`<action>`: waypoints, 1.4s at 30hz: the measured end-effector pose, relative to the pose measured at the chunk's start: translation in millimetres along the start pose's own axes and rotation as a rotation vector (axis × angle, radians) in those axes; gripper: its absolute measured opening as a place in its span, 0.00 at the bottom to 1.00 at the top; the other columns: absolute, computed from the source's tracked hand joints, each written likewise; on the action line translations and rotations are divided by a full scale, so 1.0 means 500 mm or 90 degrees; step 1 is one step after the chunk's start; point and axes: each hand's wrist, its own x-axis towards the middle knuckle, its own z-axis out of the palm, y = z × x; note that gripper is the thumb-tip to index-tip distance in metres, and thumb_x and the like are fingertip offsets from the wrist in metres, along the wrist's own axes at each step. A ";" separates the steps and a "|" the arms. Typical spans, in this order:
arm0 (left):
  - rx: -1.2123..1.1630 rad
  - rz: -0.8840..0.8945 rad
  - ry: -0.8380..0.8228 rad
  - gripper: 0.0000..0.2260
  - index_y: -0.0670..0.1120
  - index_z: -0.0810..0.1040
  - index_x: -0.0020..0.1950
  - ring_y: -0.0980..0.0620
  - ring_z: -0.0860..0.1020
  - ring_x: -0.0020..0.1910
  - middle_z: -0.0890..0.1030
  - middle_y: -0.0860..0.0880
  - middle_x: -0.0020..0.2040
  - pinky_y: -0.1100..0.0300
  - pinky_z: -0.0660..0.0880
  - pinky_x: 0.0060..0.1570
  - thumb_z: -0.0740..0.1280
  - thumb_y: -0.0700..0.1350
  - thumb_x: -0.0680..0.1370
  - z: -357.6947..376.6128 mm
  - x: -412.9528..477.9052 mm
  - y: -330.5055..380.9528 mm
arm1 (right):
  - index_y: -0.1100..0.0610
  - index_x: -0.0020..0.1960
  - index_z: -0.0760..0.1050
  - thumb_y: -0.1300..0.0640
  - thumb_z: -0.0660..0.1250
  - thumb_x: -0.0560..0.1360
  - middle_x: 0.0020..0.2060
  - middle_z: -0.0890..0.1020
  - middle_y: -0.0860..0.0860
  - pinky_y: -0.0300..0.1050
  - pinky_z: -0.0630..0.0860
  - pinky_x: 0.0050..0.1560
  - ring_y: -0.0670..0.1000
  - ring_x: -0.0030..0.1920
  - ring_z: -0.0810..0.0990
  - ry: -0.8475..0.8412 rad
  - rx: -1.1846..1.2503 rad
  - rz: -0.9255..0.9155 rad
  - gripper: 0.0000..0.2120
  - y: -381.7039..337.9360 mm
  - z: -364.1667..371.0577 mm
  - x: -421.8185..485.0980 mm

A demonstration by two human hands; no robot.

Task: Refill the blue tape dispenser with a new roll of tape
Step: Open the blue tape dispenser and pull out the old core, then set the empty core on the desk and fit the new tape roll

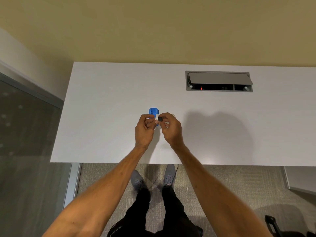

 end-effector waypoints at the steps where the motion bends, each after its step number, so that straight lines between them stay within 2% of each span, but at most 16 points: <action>1: -0.001 0.000 0.001 0.16 0.44 0.79 0.70 0.46 0.88 0.59 0.88 0.43 0.59 0.48 0.83 0.66 0.74 0.42 0.83 0.000 0.002 0.001 | 0.64 0.60 0.81 0.71 0.69 0.79 0.54 0.86 0.56 0.52 0.85 0.60 0.56 0.54 0.87 0.004 0.004 0.003 0.10 0.000 0.001 0.000; 3: -0.002 -0.004 0.001 0.20 0.46 0.77 0.76 0.45 0.87 0.60 0.88 0.43 0.61 0.51 0.82 0.67 0.73 0.44 0.84 -0.001 0.009 0.001 | 0.64 0.60 0.81 0.70 0.69 0.80 0.55 0.86 0.56 0.52 0.84 0.61 0.55 0.55 0.87 0.008 0.012 0.008 0.10 0.001 0.001 0.003; 5: 0.007 -0.008 0.000 0.21 0.45 0.76 0.78 0.44 0.85 0.64 0.86 0.43 0.65 0.49 0.81 0.71 0.71 0.43 0.85 -0.004 0.018 0.002 | 0.64 0.60 0.81 0.69 0.68 0.80 0.54 0.87 0.56 0.52 0.84 0.61 0.56 0.55 0.87 0.010 0.015 0.014 0.10 0.002 0.002 0.008; 9: 0.057 -0.007 -0.007 0.20 0.43 0.78 0.76 0.43 0.81 0.69 0.82 0.44 0.71 0.44 0.78 0.75 0.72 0.42 0.84 -0.015 0.035 0.000 | 0.65 0.60 0.81 0.69 0.68 0.81 0.54 0.87 0.58 0.55 0.84 0.61 0.57 0.55 0.86 0.012 0.002 0.033 0.10 0.007 0.007 0.020; 14: 0.116 -0.007 0.022 0.21 0.43 0.78 0.75 0.44 0.79 0.71 0.81 0.44 0.71 0.47 0.75 0.75 0.75 0.40 0.82 -0.037 0.064 -0.005 | 0.64 0.59 0.81 0.68 0.68 0.80 0.54 0.87 0.57 0.60 0.83 0.60 0.60 0.55 0.85 -0.002 -0.033 0.051 0.09 0.014 0.021 0.040; 17: 0.167 -0.002 0.042 0.22 0.42 0.80 0.73 0.43 0.79 0.70 0.81 0.41 0.70 0.56 0.74 0.70 0.76 0.38 0.80 -0.058 0.087 -0.009 | 0.63 0.59 0.81 0.66 0.69 0.81 0.55 0.87 0.56 0.60 0.82 0.60 0.59 0.55 0.84 -0.025 -0.054 0.060 0.08 0.016 0.031 0.056; 22: 0.240 -0.002 0.088 0.16 0.42 0.86 0.64 0.38 0.84 0.63 0.86 0.40 0.61 0.52 0.78 0.61 0.77 0.35 0.76 -0.097 0.133 -0.007 | 0.60 0.59 0.79 0.63 0.70 0.81 0.55 0.85 0.54 0.57 0.82 0.60 0.56 0.54 0.85 -0.041 -0.058 0.071 0.07 0.015 0.049 0.083; 25: 0.284 -0.024 0.110 0.14 0.45 0.87 0.62 0.39 0.84 0.62 0.87 0.42 0.59 0.49 0.80 0.59 0.77 0.37 0.76 -0.119 0.158 -0.006 | 0.57 0.57 0.79 0.62 0.71 0.81 0.55 0.85 0.52 0.56 0.84 0.58 0.53 0.53 0.86 -0.039 -0.043 0.082 0.06 0.017 0.063 0.096; 29: 0.365 -0.064 0.096 0.17 0.51 0.86 0.65 0.43 0.81 0.67 0.84 0.45 0.65 0.44 0.80 0.64 0.76 0.42 0.77 -0.152 0.194 -0.013 | 0.53 0.57 0.79 0.61 0.72 0.80 0.55 0.84 0.49 0.54 0.84 0.56 0.48 0.54 0.86 -0.049 -0.021 0.104 0.07 0.023 0.084 0.111; 34: 0.417 -0.020 0.081 0.19 0.47 0.84 0.68 0.44 0.76 0.74 0.83 0.46 0.68 0.47 0.75 0.70 0.77 0.41 0.77 -0.176 0.229 -0.038 | 0.41 0.55 0.77 0.57 0.71 0.80 0.54 0.82 0.39 0.49 0.83 0.54 0.39 0.52 0.82 -0.070 -0.033 0.113 0.11 0.033 0.112 0.122; 39: 0.460 0.045 0.078 0.18 0.43 0.84 0.68 0.37 0.75 0.70 0.81 0.40 0.64 0.45 0.72 0.69 0.75 0.41 0.78 -0.193 0.256 -0.067 | 0.47 0.57 0.79 0.57 0.73 0.80 0.54 0.82 0.41 0.50 0.84 0.51 0.42 0.52 0.83 -0.069 -0.034 0.113 0.08 0.041 0.143 0.128; 42: 0.437 0.021 0.062 0.19 0.44 0.82 0.72 0.37 0.69 0.79 0.75 0.40 0.75 0.46 0.67 0.78 0.74 0.42 0.81 -0.196 0.259 -0.082 | 0.49 0.57 0.79 0.57 0.73 0.80 0.56 0.83 0.43 0.52 0.85 0.51 0.45 0.54 0.84 -0.077 -0.032 0.115 0.08 0.044 0.156 0.127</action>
